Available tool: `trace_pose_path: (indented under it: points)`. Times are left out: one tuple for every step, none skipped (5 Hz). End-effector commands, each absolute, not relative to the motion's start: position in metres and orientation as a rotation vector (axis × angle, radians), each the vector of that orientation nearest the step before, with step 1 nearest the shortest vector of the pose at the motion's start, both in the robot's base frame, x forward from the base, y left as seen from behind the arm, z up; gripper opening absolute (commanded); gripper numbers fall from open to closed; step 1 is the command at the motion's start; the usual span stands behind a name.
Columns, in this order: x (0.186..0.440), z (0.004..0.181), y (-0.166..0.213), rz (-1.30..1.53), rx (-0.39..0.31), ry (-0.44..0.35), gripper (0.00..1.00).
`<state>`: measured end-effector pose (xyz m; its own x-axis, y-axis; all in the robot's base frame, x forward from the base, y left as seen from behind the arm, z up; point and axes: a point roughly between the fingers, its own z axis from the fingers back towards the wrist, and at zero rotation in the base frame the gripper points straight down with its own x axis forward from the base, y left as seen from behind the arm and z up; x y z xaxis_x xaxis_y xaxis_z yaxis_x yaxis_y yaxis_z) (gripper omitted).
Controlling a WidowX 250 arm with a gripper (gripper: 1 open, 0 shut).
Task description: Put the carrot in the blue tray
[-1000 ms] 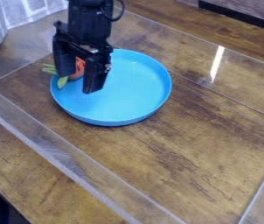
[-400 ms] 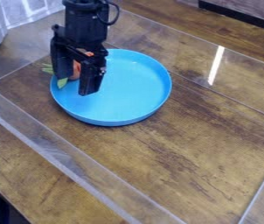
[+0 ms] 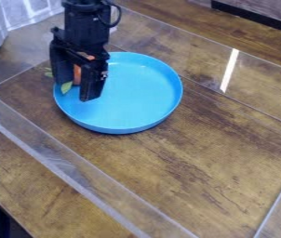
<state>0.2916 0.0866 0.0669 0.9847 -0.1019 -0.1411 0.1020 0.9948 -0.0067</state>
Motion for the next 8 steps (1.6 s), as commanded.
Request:
trace_pose_path:
  points:
    - [0.298, 0.078, 0.099, -0.077, 0.012, 0.090, 1.00]
    - [0.306, 0.086, 0.096, -0.083, 0.012, 0.064, 1.00]
    - [0.314, 0.099, 0.092, -0.082, 0.012, 0.029, 1.00]
    - [0.325, 0.111, 0.087, -0.085, 0.018, -0.003, 1.00]
    - [0.336, 0.129, 0.080, -0.092, 0.015, -0.039, 1.00]
    - [0.343, 0.134, 0.075, -0.101, 0.015, -0.056, 1.00]
    - [0.348, 0.132, 0.073, -0.101, 0.016, -0.062, 1.00]
    - [0.350, 0.128, 0.073, -0.106, 0.017, -0.058, 1.00]
